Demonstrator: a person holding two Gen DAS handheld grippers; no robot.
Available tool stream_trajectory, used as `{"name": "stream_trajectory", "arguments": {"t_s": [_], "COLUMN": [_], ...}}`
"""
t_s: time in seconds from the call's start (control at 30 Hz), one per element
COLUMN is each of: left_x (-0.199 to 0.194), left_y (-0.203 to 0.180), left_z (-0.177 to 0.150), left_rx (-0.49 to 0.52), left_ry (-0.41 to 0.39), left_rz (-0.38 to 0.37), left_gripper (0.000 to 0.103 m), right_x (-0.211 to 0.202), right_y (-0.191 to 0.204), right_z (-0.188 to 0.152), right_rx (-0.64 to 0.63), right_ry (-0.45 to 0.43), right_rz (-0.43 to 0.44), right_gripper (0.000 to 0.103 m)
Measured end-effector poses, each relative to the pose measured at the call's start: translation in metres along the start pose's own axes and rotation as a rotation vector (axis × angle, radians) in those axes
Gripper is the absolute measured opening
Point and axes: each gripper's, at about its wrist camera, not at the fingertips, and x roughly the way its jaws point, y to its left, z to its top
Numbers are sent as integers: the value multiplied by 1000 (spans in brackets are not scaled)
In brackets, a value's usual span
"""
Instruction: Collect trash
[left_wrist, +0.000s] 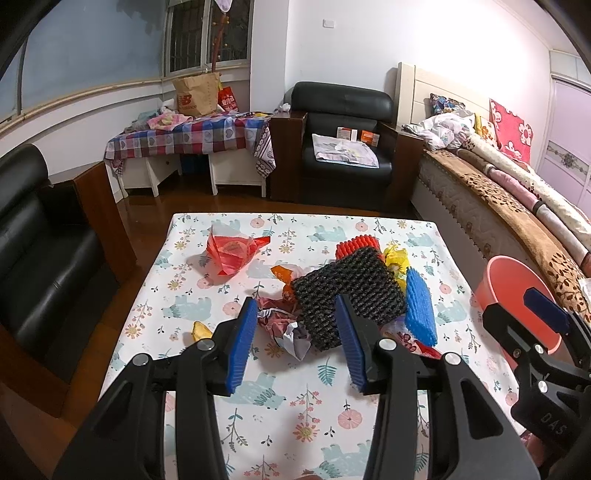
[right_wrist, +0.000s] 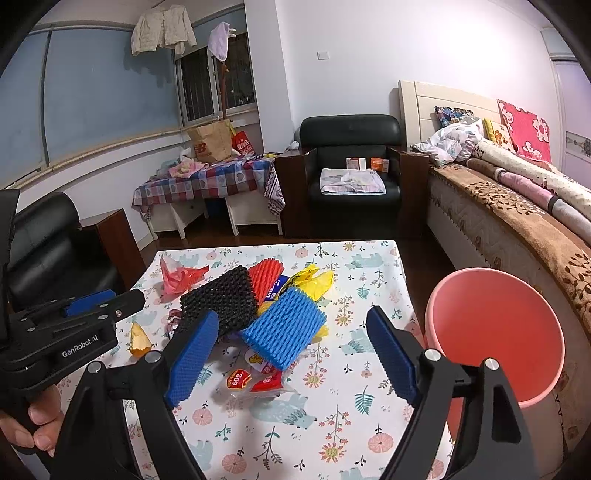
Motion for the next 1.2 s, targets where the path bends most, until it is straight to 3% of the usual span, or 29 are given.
{"name": "stream_trajectory", "arguments": {"t_s": [1.2], "left_x": [-3], "left_y": [-14], "left_z": [-3], "left_rx": [3], "left_ry": [2], "left_rz": [-9], "left_gripper": [45], "right_x": [0], "right_y": [-2], "right_z": [-2], "right_rx": [2], "right_ry": [0], "right_rz": [1], "right_gripper": [76]}}
